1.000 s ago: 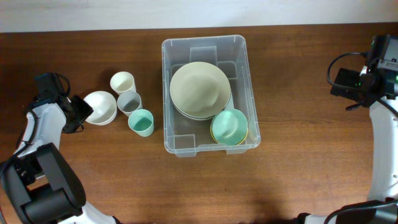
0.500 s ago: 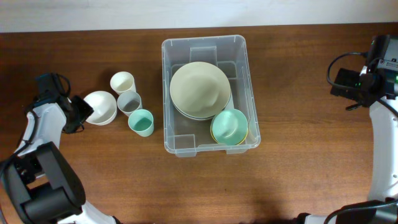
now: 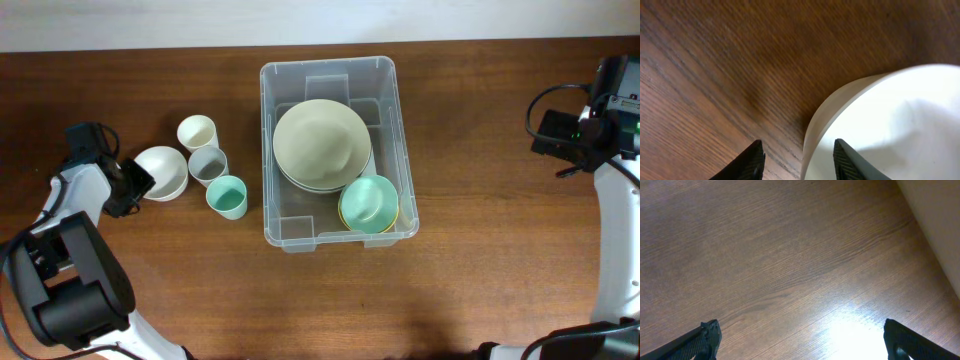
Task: Pack container
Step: 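Grasp the white bowl rim with the left gripper and lift it, then carry the white bowl into the container and lower it onto the stack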
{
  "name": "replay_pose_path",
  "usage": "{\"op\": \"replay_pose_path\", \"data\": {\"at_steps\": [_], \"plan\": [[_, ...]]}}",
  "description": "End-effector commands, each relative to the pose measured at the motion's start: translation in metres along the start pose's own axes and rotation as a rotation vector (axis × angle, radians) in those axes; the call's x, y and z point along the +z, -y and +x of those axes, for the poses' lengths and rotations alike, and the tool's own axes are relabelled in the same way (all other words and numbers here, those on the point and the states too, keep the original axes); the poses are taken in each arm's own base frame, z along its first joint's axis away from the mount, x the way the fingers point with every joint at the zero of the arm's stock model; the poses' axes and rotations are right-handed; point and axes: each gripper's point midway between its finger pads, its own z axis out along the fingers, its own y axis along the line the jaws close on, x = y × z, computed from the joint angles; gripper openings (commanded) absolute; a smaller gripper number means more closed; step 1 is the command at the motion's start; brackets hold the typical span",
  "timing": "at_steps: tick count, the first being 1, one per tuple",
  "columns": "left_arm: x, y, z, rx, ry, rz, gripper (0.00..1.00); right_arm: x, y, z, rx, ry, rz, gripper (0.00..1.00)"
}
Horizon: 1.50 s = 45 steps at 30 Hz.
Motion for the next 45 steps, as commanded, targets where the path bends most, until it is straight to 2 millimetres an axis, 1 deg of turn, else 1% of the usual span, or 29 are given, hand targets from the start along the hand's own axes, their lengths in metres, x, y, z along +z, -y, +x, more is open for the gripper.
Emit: {"op": "replay_pose_path", "data": {"at_steps": [1, 4, 8, 9, 10, 11, 19, 21, 23, 24, 26, 28, 30, 32, 34, 36, 39, 42, 44, 45], "plan": [[0.004, 0.0, 0.0, 0.0, -0.005, 0.009, 0.41, 0.0, 0.003, -0.001, 0.004, 0.002, 0.013, 0.99], [0.004, 0.001, 0.001, 0.001, -0.006, 0.009, 0.33, 0.0, 0.003, -0.001, 0.004, 0.002, 0.013, 0.99], [0.004, 0.0, 0.0, -0.001, -0.005, 0.008, 0.25, 0.0, 0.003, -0.001, 0.004, 0.002, 0.013, 0.99], [0.004, 0.0, 0.0, -0.002, -0.005, 0.008, 0.22, 0.0, 0.003, -0.001, 0.004, 0.002, 0.013, 0.99], [0.003, -0.001, 0.0, -0.003, -0.005, 0.008, 0.14, 0.0, 0.003, -0.001, 0.004, 0.002, 0.013, 0.99], [0.003, -0.001, 0.0, -0.003, -0.005, 0.008, 0.0, 0.0, 0.003, -0.001, 0.004, 0.002, 0.013, 0.99], [0.003, -0.002, 0.004, -0.003, -0.021, 0.001, 0.0, 0.0, 0.003, -0.001, 0.004, 0.002, 0.013, 0.99], [-0.002, -0.002, 0.003, -0.003, -0.015, 0.003, 0.0, 0.0, 0.003, -0.001, 0.004, 0.002, 0.013, 0.99], [-0.012, 0.001, -0.004, -0.003, 0.012, 0.011, 0.0, 0.0, 0.003, -0.001, 0.004, 0.002, 0.013, 0.99], [-0.02, 0.003, -0.008, -0.002, 0.033, 0.021, 0.0, 0.0, 0.003, -0.001, 0.004, 0.002, 0.013, 0.99], [-0.044, 0.009, -0.02, 0.0, 0.092, 0.05, 0.0, 0.0, 0.003, -0.001, 0.004, 0.002, 0.013, 0.99], [-0.077, 0.017, -0.033, 0.004, 0.169, 0.087, 0.0, 0.0, 0.003, -0.001, 0.004, 0.002, 0.013, 0.99], [-0.106, 0.025, -0.04, 0.018, 0.237, 0.123, 0.0, 0.0, 0.003, -0.001, 0.004, 0.002, 0.013, 0.99], [-0.136, 0.033, -0.041, 0.062, 0.3, 0.155, 0.0, 0.0, 0.003, -0.001, 0.004, 0.002, 0.013, 0.99], [-0.165, 0.043, -0.037, 0.101, 0.352, 0.19, 0.0, 0.0, 0.003, -0.001, 0.004, 0.002, 0.013, 0.99], [-0.193, 0.059, -0.028, 0.169, 0.399, 0.237, 0.0, 0.0, 0.003, -0.001, 0.004, 0.002, 0.013, 0.99], [-0.23, 0.096, -0.005, 0.31, 0.45, 0.355, 0.0, 0.0, 0.003, -0.001, 0.004, 0.002, 0.013, 0.99], [-0.259, 0.145, 0.027, 0.511, 0.486, 0.507, 0.0, 0.0, 0.003, -0.001, 0.004, 0.002, 0.013, 0.99], [-0.273, 0.181, 0.057, 0.65, 0.492, 0.614, 0.0, 0.0, 0.003, -0.001, 0.004, 0.002, 0.013, 0.99], [-0.278, 0.195, 0.071, 0.711, 0.492, 0.652, 0.0, 0.0, 0.003, -0.001, 0.004, 0.002, 0.013, 0.99]]}}
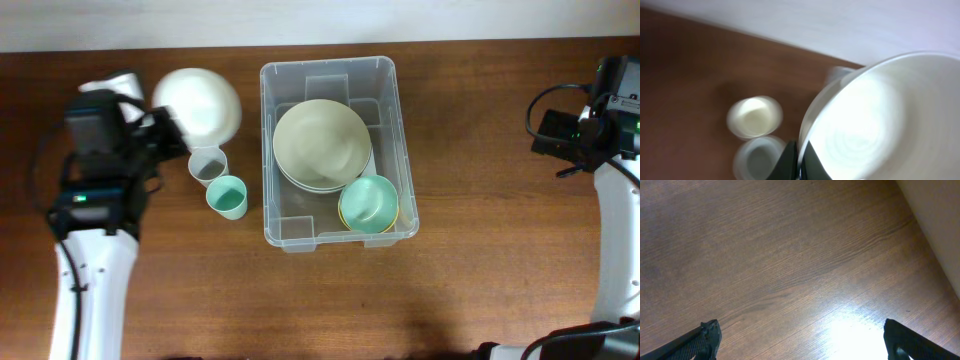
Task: Pack container
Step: 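Carry the white bowl into the container and lower it onto the stack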
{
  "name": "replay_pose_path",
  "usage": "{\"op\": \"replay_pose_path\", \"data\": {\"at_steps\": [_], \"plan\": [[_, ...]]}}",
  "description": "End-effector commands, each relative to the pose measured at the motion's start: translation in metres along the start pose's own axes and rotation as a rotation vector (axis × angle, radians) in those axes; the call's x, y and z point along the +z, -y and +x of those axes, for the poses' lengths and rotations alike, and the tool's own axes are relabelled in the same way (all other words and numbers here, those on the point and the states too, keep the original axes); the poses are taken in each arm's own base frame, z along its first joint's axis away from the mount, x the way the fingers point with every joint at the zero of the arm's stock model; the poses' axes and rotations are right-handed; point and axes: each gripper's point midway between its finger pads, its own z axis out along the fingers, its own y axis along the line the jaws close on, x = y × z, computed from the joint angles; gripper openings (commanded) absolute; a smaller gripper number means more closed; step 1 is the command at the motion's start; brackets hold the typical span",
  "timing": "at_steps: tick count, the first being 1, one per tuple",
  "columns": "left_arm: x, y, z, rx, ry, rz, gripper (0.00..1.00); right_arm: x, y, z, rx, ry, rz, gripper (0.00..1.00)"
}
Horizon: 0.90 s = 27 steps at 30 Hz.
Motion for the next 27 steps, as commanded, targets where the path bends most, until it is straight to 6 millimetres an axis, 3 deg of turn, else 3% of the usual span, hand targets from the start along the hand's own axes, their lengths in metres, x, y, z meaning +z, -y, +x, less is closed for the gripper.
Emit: {"op": "replay_pose_path", "data": {"at_steps": [1, 6, 12, 18, 27], "plan": [[-0.005, 0.094, 0.017, 0.262, -0.013, 0.28, 0.0, 0.0, 0.003, -0.001, 0.004, 0.002, 0.013, 0.99], [-0.005, 0.172, 0.066, 0.455, -0.079, 0.456, 0.0, 0.0, 0.003, -0.001, 0.004, 0.002, 0.013, 0.99], [0.01, 0.221, 0.142, 0.553, -0.254, 0.553, 0.0, 0.0, 0.003, -0.001, 0.004, 0.002, 0.013, 0.99], [0.037, 0.233, 0.195, 0.646, -0.367, 0.559, 0.0, 0.0, 0.003, -0.001, 0.004, 0.002, 0.013, 0.99], [0.079, 0.212, 0.193, 0.68, -0.317, 0.363, 0.0, 0.0, 0.003, -0.001, 0.004, 0.002, 0.013, 0.99]]}}
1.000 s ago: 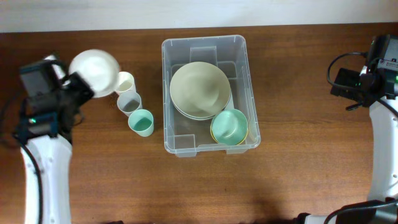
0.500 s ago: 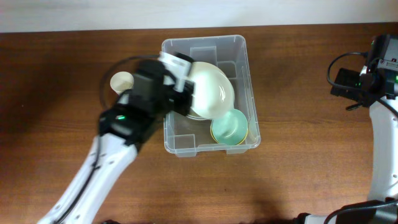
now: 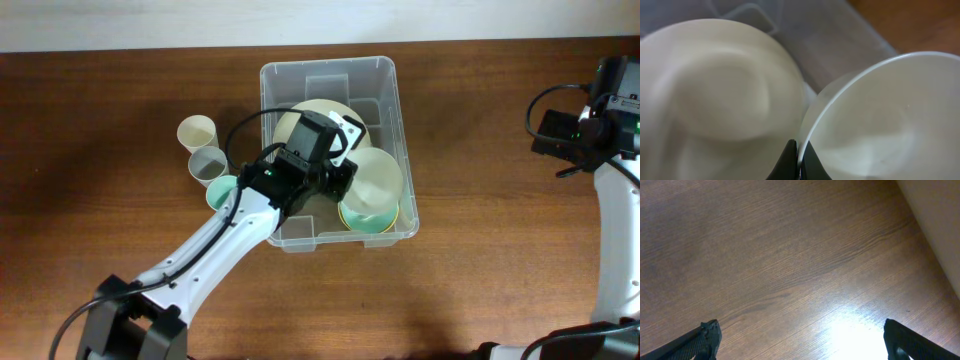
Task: Pack container
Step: 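Carry the white bowl into the container and lower it onto the stack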
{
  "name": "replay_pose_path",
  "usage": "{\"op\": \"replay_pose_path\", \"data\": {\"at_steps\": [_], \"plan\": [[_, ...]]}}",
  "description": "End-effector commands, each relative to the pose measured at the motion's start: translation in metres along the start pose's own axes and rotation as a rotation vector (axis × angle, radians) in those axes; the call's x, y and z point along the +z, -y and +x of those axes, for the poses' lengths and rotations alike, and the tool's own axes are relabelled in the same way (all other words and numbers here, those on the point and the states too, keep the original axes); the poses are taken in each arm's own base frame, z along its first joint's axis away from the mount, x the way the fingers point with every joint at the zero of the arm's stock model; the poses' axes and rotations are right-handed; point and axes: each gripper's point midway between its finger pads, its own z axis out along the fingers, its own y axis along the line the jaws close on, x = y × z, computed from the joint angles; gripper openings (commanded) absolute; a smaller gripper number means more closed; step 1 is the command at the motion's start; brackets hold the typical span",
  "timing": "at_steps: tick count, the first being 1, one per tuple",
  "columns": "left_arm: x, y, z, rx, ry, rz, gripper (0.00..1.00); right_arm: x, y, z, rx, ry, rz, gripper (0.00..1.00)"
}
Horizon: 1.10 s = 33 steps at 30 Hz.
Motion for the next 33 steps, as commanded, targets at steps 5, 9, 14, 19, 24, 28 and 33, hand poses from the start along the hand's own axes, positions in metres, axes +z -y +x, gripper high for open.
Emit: {"op": "replay_pose_path", "data": {"at_steps": [5, 9, 14, 19, 24, 28, 33], "plan": [[0.019, -0.015, 0.009, 0.018, -0.039, -0.077, 0.0, 0.0, 0.003, -0.001, 0.004, 0.003, 0.013, 0.99], [0.029, -0.017, 0.017, 0.016, -0.065, -0.079, 0.0, 0.0, 0.003, -0.001, 0.004, 0.003, 0.013, 0.99], [0.03, -0.028, 0.01, 0.016, -0.036, -0.133, 0.0, 0.0, 0.003, -0.001, 0.004, 0.003, 0.013, 0.99], [0.03, -0.027, 0.006, 0.017, -0.021, -0.131, 0.0, 0.0, 0.003, -0.001, 0.004, 0.003, 0.013, 0.99], [0.031, -0.012, 0.006, 0.02, -0.02, -0.059, 0.0, 0.0, 0.003, -0.001, 0.004, 0.003, 0.013, 0.99], [0.031, 0.006, 0.021, 0.012, -0.081, 0.027, 0.0, 0.0, 0.003, -0.001, 0.004, 0.003, 0.013, 0.99], [0.028, 0.017, 0.05, 0.017, -0.2, 0.047, 0.01, 0.0, 0.003, -0.001, 0.004, 0.003, 0.013, 0.99]]}}
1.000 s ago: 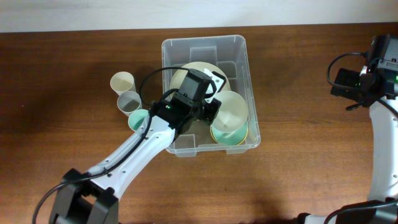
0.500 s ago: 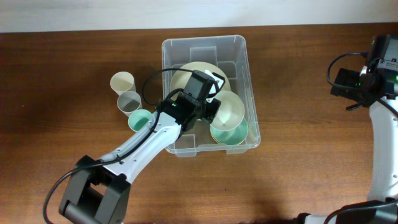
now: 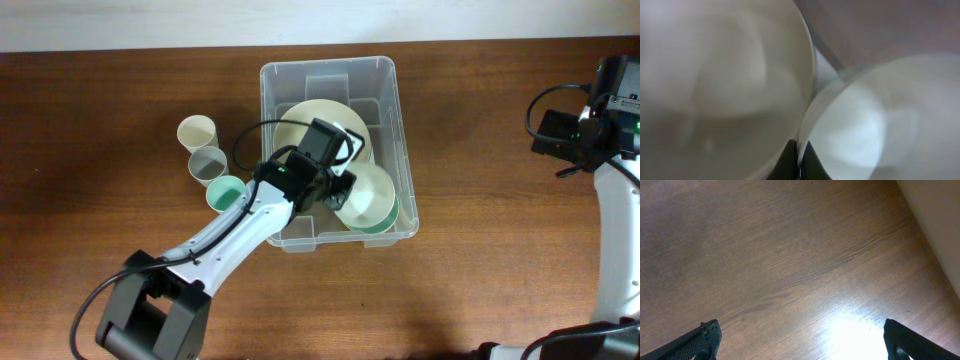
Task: Pack container
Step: 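Carry the white bowl into the container and lower it onto the stack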
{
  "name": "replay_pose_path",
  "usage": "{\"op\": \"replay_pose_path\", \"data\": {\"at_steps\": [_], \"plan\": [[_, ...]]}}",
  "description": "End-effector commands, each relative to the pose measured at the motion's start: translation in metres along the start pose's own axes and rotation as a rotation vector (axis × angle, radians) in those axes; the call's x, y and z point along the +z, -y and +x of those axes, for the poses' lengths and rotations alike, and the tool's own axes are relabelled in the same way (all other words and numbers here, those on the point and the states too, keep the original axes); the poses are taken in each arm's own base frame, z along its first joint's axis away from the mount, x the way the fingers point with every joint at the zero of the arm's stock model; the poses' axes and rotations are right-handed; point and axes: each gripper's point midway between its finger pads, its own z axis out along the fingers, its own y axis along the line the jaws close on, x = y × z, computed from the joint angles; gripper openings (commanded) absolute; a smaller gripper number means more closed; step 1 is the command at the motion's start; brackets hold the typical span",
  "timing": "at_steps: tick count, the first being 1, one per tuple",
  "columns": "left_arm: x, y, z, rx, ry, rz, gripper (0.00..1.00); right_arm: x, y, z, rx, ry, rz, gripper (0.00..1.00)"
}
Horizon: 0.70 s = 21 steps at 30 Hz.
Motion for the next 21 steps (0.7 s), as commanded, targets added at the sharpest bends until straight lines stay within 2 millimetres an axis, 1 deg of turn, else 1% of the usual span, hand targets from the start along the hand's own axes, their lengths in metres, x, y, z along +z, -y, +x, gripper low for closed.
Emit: {"op": "replay_pose_path", "data": {"at_steps": [1, 2, 3, 4, 5, 6, 7, 10, 12, 15, 16, 18, 21], "plan": [[-0.001, 0.019, 0.007, 0.027, -0.036, 0.055, 0.01, 0.0, 0.003, -0.002, 0.004, 0.003, 0.013, 0.99], [-0.001, 0.022, 0.011, 0.032, -0.051, 0.058, 0.03, 0.0, 0.003, -0.002, 0.004, 0.003, 0.013, 0.99], [-0.001, 0.025, 0.013, 0.037, -0.06, 0.061, 0.11, 0.0, 0.003, -0.002, 0.004, 0.003, 0.013, 0.99], [-0.001, 0.026, 0.013, 0.04, -0.062, 0.063, 0.38, 0.0, 0.003, -0.002, 0.004, 0.003, 0.013, 0.99], [-0.001, 0.029, 0.013, 0.045, -0.061, 0.066, 0.5, 0.0, 0.003, -0.002, 0.004, 0.003, 0.013, 0.99], [-0.001, 0.03, 0.013, 0.047, -0.059, 0.067, 0.57, 0.0, 0.003, -0.002, 0.004, 0.003, 0.013, 0.99], [-0.001, 0.03, 0.012, 0.048, -0.055, 0.067, 0.6, 0.0, 0.003, -0.002, 0.004, 0.003, 0.013, 0.99], [-0.002, 0.03, 0.006, 0.05, -0.036, 0.067, 0.61, 0.0, 0.003, -0.002, 0.004, 0.003, 0.013, 0.99], [-0.005, 0.028, -0.002, 0.046, -0.017, 0.064, 0.61, 0.0, 0.003, -0.002, 0.004, 0.003, 0.013, 0.99], [-0.018, 0.018, -0.022, 0.03, 0.026, 0.04, 0.58, 0.0, 0.003, -0.002, 0.004, 0.003, 0.013, 0.99], [-0.024, 0.009, -0.029, -0.003, 0.038, 0.01, 0.58, 0.0, 0.003, -0.002, 0.004, 0.003, 0.013, 0.99], [-0.04, -0.019, -0.039, -0.093, 0.06, -0.086, 0.58, 0.0, 0.003, -0.002, 0.004, 0.003, 0.013, 0.99], [-0.067, -0.066, -0.042, -0.236, 0.075, -0.227, 0.58, 0.0, 0.003, -0.002, 0.004, 0.003, 0.013, 0.99]]}}
